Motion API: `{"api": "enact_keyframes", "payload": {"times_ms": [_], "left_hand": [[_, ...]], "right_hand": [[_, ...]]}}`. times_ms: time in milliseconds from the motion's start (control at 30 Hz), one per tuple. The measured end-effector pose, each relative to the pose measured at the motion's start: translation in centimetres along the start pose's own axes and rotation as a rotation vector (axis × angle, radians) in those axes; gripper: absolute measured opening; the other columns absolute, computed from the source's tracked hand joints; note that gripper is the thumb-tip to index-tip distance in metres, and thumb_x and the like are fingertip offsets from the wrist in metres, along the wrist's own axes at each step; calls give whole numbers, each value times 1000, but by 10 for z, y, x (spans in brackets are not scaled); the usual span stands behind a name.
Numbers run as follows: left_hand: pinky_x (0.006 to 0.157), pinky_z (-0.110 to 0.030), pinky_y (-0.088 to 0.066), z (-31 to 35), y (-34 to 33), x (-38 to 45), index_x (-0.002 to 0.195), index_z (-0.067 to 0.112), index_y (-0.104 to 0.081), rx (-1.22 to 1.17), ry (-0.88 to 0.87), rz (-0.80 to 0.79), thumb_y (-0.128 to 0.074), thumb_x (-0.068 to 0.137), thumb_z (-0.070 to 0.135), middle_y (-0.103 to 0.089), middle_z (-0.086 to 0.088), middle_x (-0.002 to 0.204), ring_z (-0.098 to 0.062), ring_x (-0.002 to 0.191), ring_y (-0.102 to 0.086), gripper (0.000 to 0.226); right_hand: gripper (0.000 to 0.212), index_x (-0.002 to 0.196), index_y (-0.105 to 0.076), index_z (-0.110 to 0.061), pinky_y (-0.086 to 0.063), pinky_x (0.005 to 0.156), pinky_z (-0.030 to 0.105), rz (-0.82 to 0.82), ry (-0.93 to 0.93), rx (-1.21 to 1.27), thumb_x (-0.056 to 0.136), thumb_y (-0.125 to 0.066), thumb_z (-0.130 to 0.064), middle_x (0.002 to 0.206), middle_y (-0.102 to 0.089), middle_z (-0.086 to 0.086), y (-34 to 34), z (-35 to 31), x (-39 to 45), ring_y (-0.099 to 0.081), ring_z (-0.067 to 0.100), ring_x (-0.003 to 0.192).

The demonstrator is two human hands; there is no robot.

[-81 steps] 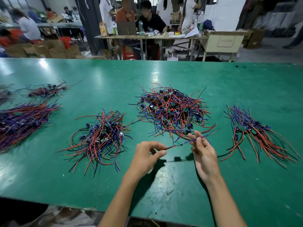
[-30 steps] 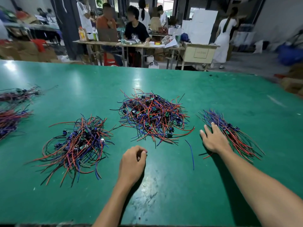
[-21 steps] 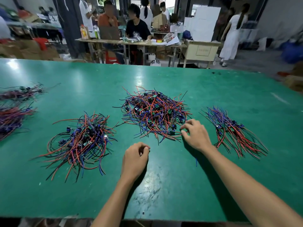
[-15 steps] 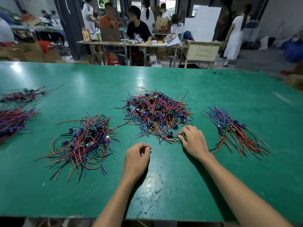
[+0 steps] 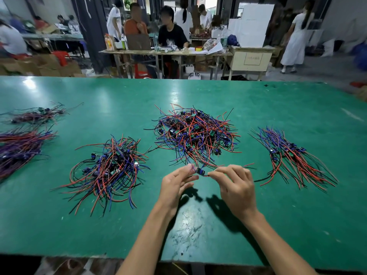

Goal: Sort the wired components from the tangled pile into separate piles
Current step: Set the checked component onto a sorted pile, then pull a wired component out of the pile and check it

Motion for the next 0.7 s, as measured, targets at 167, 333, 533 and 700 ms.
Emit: {"api": "enact_keyframes", "payload": {"times_ms": [167,333,533,700], "left_hand": [[74,-20,-58,-6,4,-5,109,8,-60,-137,-41,28,-72,88,17,-77,-13,100,-19,87,-76,25],[74,-20,-58,-7,4,-6,103,9,-59,-283,-94,82,-75,80,19,-76,-19,102,-20,92,-76,30],[73,-22,-58,-11,4,-10,99,6,-59,-186,-117,40,-77,76,18,-76,-19,99,-24,91,-76,32],[83,-26,-58,-10,4,-18,85,9,-73,-135,-126,-133,-83,70,11,-74,-23,109,-30,103,-73,18]], "right_hand": [[18,101,-79,-21,-53,73,39,1,-141,42,84,-83,-18,94,-68,3,1,-7,1,-56,22,88],[18,96,-70,-28,-51,69,30,-295,-417,395,94,-64,-45,80,-64,-15,-5,-28,-7,-58,3,74],[15,104,-75,-18,-51,65,23,-299,-1168,1093,100,-61,-25,88,-77,-1,-24,-28,0,-64,7,71],[14,97,-75,-14,-49,57,19,-277,-1374,1246,97,-65,-24,87,-78,5,-22,-15,-2,-64,9,64]]}}
Point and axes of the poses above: each hand's wrist, its own x-axis towards the middle knuckle, its own y-axis out of the back of the hand, z = x × y, the point moved 3 cm from there along x, towards the middle knuckle
